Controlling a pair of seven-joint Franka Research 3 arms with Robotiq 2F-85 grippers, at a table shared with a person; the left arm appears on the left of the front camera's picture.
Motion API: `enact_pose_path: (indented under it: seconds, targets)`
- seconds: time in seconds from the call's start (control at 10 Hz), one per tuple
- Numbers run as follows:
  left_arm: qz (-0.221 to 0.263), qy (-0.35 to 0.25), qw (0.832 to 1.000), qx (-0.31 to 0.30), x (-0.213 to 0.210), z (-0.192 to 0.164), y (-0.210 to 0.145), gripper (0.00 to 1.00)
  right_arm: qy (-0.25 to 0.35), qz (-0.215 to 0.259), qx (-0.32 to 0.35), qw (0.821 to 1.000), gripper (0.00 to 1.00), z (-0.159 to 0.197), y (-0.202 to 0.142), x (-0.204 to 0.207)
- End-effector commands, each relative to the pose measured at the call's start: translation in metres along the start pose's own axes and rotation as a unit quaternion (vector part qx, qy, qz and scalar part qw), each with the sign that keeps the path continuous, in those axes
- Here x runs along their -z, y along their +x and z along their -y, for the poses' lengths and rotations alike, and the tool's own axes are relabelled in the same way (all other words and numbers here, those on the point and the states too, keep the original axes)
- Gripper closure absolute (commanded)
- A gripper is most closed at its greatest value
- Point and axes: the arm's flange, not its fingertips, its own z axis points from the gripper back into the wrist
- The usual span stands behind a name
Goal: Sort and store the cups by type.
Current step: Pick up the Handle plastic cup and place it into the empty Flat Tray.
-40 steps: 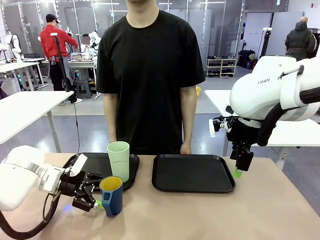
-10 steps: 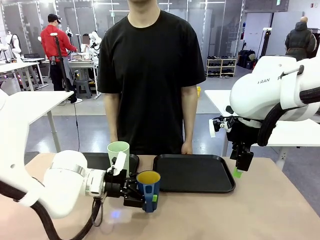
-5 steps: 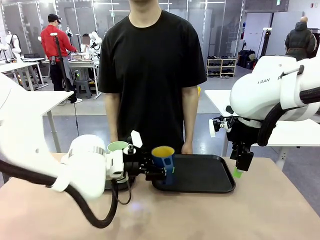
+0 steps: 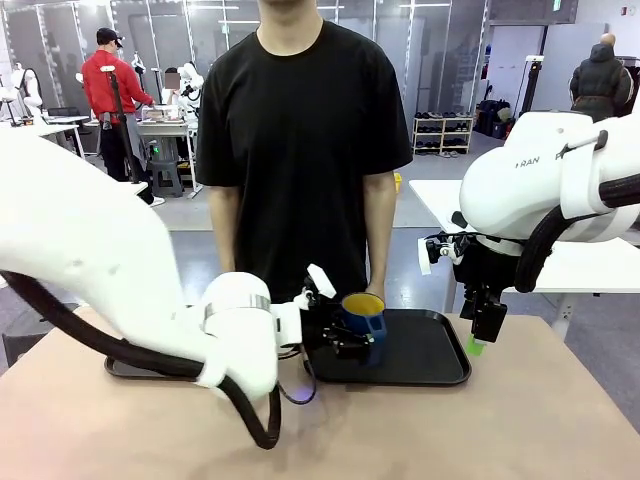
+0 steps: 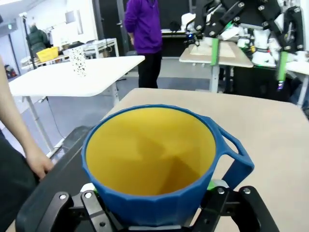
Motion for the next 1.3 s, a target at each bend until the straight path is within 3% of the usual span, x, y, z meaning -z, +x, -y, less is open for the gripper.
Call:
enact_pose_path:
  seconds: [0.0, 0.5, 1.2]
  targets:
    - [0.006, 0.048, 0.999, 0.025, 0.012, 0.041, -0.046, 0.27, -0.004, -0.002, -0.001, 1.000, 0.00, 0.000, -0.001, -0.001]
    - [0.010, 0.082, 0.996, 0.022, 0.028, 0.024, -0.057, 0.27, -0.004, -0.002, -0.001, 1.000, 0.00, 0.000, -0.001, -0.001]
    - [-0.006, 0.084, 0.996, -0.010, 0.035, 0.018, -0.074, 0.27, -0.004, -0.002, -0.001, 1.000, 0.00, 0.000, -0.001, -0.001]
